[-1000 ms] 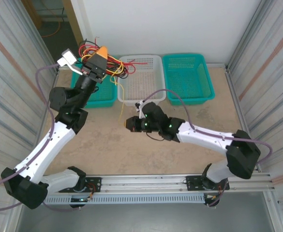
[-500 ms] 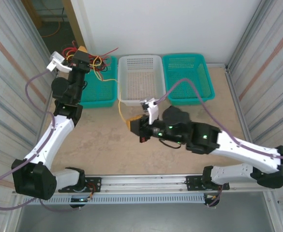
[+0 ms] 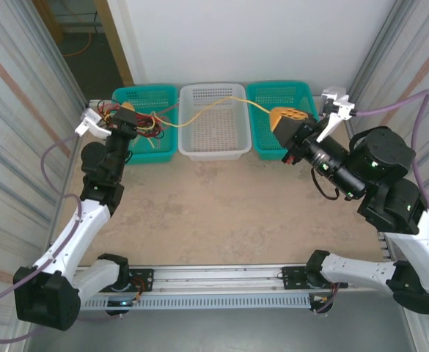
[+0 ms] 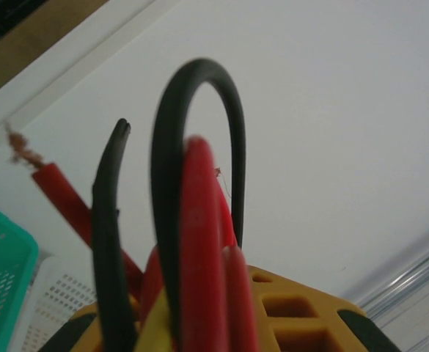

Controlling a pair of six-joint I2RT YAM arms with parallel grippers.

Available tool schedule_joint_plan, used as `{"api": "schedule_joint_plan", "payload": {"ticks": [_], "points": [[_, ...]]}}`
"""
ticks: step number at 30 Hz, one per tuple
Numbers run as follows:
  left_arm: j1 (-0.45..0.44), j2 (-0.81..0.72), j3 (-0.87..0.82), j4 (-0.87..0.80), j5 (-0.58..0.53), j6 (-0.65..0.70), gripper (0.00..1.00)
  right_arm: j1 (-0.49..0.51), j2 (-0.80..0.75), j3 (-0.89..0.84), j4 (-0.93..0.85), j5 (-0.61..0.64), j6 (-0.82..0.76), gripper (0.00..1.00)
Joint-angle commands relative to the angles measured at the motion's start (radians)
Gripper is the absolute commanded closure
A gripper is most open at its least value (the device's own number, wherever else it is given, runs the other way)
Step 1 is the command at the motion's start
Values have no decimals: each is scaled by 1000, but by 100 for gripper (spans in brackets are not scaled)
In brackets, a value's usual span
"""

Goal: Untangle the cables

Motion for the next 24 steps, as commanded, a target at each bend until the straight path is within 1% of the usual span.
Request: {"api": "schedule_joint_plan", "payload": {"ticks": [1,7,10,11,13,16,18,20,22,24], "points": [[25,-68,-58,-64,-12,27,100,-53,-3,66,-18,139,-77,100],[49,-200,-161,-172,58,36,100,-176,1,112,-32,211,-114,100],[76,-267,-229,-210,94,1,100,-225,11,141,-49,236,-124,100],[89,-291,-252,-217,111,-13,100,-245,41,155,-60,242,-125,100],[103,-329,-276,-248,140,-26,100,-276,62,172,-81,230,-111,100],[92,-356,-284,-261,217,-45,100,-305,93,187,-106,178,-82,100],[39,-346,-311,-232,228,-79,100,-312,115,187,-116,154,-66,100],[-55,-339,-328,-237,188,-54,100,-316,131,185,-120,132,-52,100],[-170,-337,-360,-229,90,-49,100,-320,141,175,-120,110,-37,100],[-288,-317,-408,-177,-24,-74,100,-321,146,166,-120,87,-21,100]]}}
